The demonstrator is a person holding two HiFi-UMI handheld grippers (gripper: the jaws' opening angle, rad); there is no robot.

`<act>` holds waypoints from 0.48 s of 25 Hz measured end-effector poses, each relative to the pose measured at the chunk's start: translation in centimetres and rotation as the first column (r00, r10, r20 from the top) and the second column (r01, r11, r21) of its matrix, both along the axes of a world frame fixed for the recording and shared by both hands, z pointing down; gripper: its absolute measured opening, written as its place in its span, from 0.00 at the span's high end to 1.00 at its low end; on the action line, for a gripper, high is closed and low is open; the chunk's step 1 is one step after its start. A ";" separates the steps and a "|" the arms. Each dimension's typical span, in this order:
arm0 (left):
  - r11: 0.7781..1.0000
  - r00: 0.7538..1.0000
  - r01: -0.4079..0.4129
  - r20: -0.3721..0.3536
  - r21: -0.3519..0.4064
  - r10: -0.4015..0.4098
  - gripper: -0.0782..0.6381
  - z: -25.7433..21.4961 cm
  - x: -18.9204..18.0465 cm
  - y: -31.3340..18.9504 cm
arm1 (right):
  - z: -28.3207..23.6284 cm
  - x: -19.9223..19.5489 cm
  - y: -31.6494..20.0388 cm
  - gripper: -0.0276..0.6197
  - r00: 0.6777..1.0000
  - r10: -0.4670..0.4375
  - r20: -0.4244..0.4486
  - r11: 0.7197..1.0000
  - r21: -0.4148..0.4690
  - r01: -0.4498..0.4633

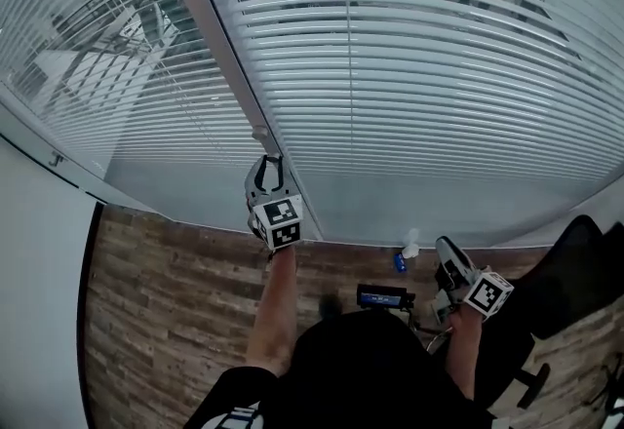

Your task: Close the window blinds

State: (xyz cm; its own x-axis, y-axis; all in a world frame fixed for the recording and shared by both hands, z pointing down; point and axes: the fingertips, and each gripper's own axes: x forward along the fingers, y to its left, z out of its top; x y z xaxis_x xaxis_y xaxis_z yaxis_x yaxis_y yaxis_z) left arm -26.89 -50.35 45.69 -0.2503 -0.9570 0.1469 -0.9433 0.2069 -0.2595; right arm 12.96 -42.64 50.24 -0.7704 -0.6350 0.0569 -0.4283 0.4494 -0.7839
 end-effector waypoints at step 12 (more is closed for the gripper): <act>0.988 0.904 -0.019 -0.420 0.151 0.082 0.70 -0.9 -0.6 0.4 | 0.0 -0.4 0.2 0.86 1.000 -0.008 -0.010 1.000 -0.004 0.008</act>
